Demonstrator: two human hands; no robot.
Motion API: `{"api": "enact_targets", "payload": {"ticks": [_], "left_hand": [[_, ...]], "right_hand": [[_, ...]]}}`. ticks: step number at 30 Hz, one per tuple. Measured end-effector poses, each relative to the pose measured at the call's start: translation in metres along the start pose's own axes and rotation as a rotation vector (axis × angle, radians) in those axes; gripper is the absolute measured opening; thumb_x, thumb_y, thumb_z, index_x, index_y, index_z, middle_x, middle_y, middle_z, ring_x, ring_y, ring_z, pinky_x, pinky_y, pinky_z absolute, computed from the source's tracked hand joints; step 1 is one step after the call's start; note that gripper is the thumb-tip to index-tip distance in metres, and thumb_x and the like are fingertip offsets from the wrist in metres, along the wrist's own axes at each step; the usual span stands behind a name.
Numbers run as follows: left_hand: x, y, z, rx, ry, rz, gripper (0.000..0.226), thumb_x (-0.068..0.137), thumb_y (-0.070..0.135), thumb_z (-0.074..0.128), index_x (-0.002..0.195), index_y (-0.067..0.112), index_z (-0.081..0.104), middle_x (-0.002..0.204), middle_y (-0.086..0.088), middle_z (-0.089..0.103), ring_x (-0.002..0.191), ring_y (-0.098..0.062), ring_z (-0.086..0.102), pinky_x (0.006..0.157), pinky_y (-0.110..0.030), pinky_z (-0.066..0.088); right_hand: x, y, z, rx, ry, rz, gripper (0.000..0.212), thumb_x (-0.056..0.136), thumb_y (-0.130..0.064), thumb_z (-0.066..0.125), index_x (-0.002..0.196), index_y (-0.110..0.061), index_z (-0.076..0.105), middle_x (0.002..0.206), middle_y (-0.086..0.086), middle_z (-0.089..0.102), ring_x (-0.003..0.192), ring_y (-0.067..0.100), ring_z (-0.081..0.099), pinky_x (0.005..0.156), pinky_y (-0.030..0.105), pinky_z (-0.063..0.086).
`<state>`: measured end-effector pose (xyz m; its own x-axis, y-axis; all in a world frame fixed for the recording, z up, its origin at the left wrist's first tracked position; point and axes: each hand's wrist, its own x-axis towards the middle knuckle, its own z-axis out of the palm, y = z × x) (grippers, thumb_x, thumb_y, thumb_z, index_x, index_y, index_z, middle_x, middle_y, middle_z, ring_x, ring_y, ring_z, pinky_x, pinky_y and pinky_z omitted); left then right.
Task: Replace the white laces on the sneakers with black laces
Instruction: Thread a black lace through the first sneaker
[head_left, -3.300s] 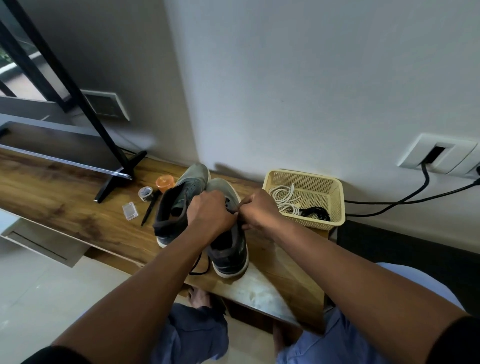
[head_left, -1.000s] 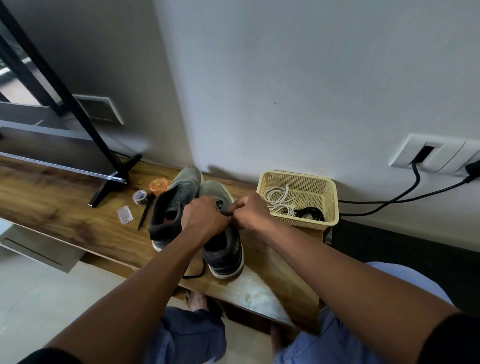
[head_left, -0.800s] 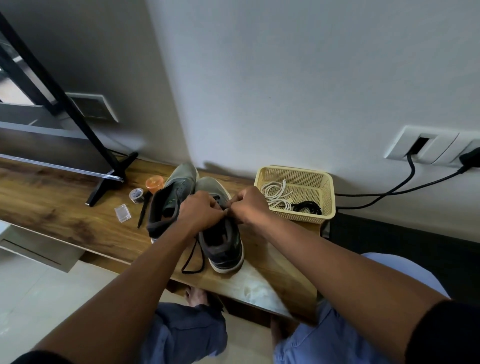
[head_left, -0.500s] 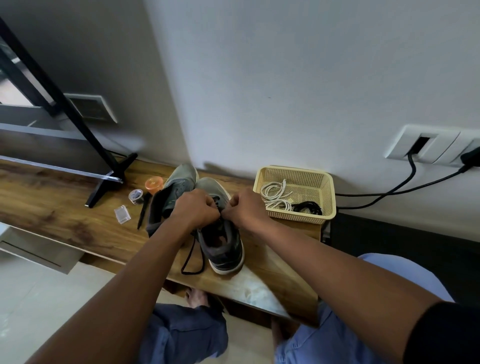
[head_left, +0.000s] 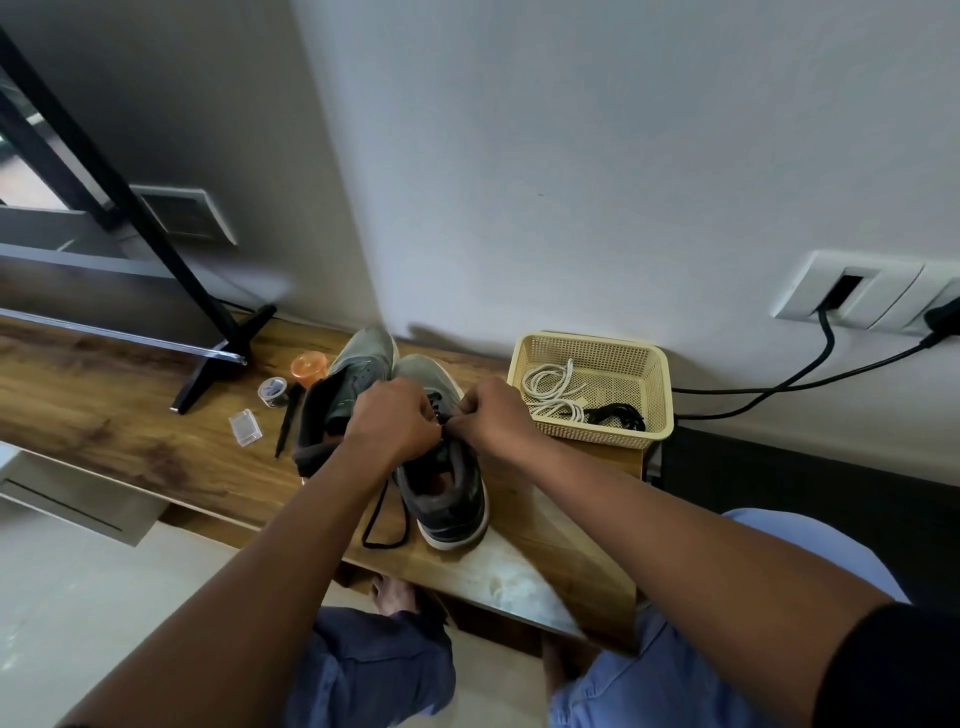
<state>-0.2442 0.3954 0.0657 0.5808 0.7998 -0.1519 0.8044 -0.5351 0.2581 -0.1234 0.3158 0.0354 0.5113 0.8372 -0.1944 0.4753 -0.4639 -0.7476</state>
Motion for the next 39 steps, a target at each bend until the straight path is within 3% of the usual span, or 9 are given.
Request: {"api": "enact_targets", "payload": {"ticks": [2, 5, 9, 13, 17, 22, 26, 31, 39], "left_hand": [[0.0, 0.0, 0.001, 0.0, 0.007, -0.007, 0.014, 0.086, 0.028, 0.074, 0.079, 0.018, 0.082, 0.08, -0.002, 0.076, 0.078, -0.021, 0.07, 0.07, -0.029, 0.052], [0.001, 0.0, 0.002, -0.016, -0.001, -0.019, 0.017, 0.084, 0.028, 0.074, 0.073, 0.016, 0.079, 0.075, -0.004, 0.074, 0.076, -0.024, 0.07, 0.068, -0.029, 0.049], [0.001, 0.002, 0.003, -0.03, -0.066, -0.012, 0.017, 0.084, 0.028, 0.073, 0.074, 0.016, 0.078, 0.077, -0.003, 0.074, 0.079, -0.023, 0.069, 0.073, -0.03, 0.053], [-0.002, 0.004, 0.005, -0.037, -0.031, -0.03, 0.021, 0.082, 0.024, 0.071, 0.064, 0.012, 0.071, 0.067, -0.004, 0.068, 0.072, -0.024, 0.067, 0.067, -0.03, 0.051], [-0.003, 0.005, 0.001, -0.051, -0.01, -0.051, 0.016, 0.08, 0.023, 0.071, 0.068, 0.012, 0.075, 0.07, -0.005, 0.071, 0.074, -0.025, 0.069, 0.073, -0.034, 0.058], [-0.005, 0.004, 0.004, -0.062, 0.012, -0.058, 0.015, 0.082, 0.025, 0.073, 0.071, 0.015, 0.078, 0.072, -0.003, 0.073, 0.076, -0.023, 0.07, 0.074, -0.033, 0.058], [-0.003, -0.001, 0.009, -0.093, 0.028, -0.06, 0.013, 0.084, 0.025, 0.076, 0.073, 0.019, 0.08, 0.071, 0.002, 0.073, 0.076, -0.019, 0.07, 0.069, -0.028, 0.051], [-0.001, -0.002, 0.013, -0.126, 0.032, -0.075, 0.016, 0.084, 0.026, 0.076, 0.07, 0.019, 0.079, 0.069, 0.003, 0.073, 0.075, -0.017, 0.07, 0.069, -0.027, 0.049], [0.003, -0.007, 0.013, -0.248, -0.041, -0.123, 0.015, 0.086, 0.023, 0.079, 0.071, 0.021, 0.08, 0.072, 0.004, 0.073, 0.073, -0.008, 0.066, 0.058, -0.023, 0.044]], "right_hand": [[0.001, -0.002, -0.005, 0.058, -0.045, 0.017, 0.01, 0.082, -0.011, 0.078, 0.076, -0.004, 0.075, 0.067, 0.006, 0.066, 0.083, 0.034, 0.074, 0.075, 0.041, 0.059], [0.001, -0.002, -0.006, 0.113, -0.051, 0.041, 0.008, 0.082, -0.009, 0.079, 0.083, -0.001, 0.078, 0.077, 0.014, 0.072, 0.086, 0.035, 0.075, 0.084, 0.05, 0.062], [0.002, -0.001, -0.004, 0.157, -0.042, 0.058, 0.006, 0.081, -0.007, 0.079, 0.076, -0.004, 0.076, 0.081, 0.02, 0.075, 0.087, 0.038, 0.075, 0.082, 0.055, 0.061], [0.004, 0.001, -0.003, 0.19, -0.049, 0.073, 0.025, 0.083, -0.009, 0.081, 0.063, -0.016, 0.068, 0.082, 0.021, 0.075, 0.084, 0.038, 0.076, 0.08, 0.055, 0.062], [0.004, 0.003, -0.002, 0.299, -0.071, 0.134, 0.023, 0.085, -0.01, 0.082, 0.068, -0.015, 0.068, 0.078, 0.02, 0.073, 0.071, 0.035, 0.073, 0.079, 0.059, 0.063], [0.002, 0.003, -0.004, 0.38, -0.114, 0.181, 0.012, 0.081, 0.001, 0.079, 0.078, -0.008, 0.072, 0.072, 0.014, 0.067, 0.066, 0.028, 0.064, 0.066, 0.046, 0.059], [-0.002, 0.007, -0.001, 0.371, -0.107, 0.179, 0.024, 0.074, 0.006, 0.079, 0.088, -0.013, 0.08, 0.087, 0.013, 0.077, 0.082, 0.032, 0.075, 0.076, 0.047, 0.064], [-0.009, 0.018, 0.011, 0.399, -0.017, 0.121, 0.031, 0.075, 0.005, 0.081, 0.088, -0.023, 0.081, 0.091, 0.003, 0.079, 0.092, 0.021, 0.075, 0.09, 0.045, 0.062], [-0.015, 0.015, 0.013, 0.242, 0.054, -0.011, 0.024, 0.077, -0.009, 0.084, 0.097, -0.022, 0.082, 0.096, -0.002, 0.078, 0.094, 0.017, 0.072, 0.089, 0.038, 0.059]]}}
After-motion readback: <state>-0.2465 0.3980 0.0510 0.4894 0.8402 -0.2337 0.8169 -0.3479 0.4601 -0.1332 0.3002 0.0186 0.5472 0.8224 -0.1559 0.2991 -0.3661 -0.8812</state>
